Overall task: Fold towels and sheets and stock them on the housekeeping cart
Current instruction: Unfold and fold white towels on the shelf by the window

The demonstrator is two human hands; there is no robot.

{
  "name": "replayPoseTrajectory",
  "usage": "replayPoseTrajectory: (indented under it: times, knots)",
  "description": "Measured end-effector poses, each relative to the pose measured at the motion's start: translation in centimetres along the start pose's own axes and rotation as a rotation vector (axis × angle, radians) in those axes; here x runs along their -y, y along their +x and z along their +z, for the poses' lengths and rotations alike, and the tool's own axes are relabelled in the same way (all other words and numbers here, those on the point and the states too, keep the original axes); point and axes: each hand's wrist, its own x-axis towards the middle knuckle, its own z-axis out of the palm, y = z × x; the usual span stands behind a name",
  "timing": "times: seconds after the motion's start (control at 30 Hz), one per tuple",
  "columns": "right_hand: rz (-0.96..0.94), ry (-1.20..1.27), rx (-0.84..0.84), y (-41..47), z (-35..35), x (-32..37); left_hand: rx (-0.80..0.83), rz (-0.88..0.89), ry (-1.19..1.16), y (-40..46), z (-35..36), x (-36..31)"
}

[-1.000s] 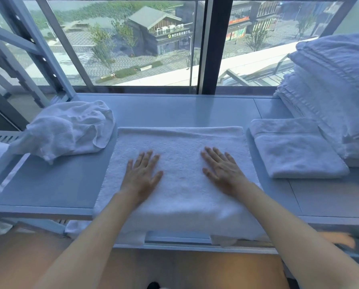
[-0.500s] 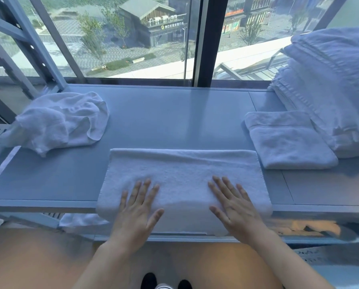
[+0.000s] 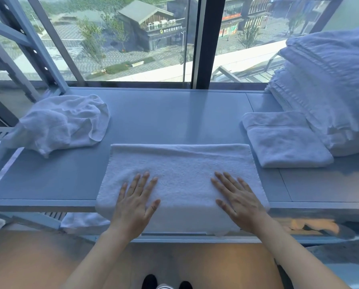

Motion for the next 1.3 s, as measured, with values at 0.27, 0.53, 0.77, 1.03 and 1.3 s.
replayPoseTrajectory:
  times: [0.27,0.53,0.77,1.03,1.3]
  knots:
    - [-0.077,-0.063,0.047,-1.9,-0.8,-1.5,-0.056,0.062,-0.048,-0.7,-0.1,1.7]
    - [-0.139,-0.181,-0.009,-2.1,-0.5,-3.8,-0.093,0.133,0.117,-2.5,0.3,4.5]
    - [-0.166,-0.243,0.039,-2.8,-0.9,-3.3,-0.206,0.222,0.169,-2.7,-1.3,3.9]
    - [-0.173,-0.124,-0.279,-6.1,-2.2,0.9,-0.400,0.279,0.136,-5.8,-3.8,3.8]
    - [-0.108,-0.089,-0.313,-10.3,-3.0,9.7,-0.382,0.141,0.119,-16.8,-7.4,6.2]
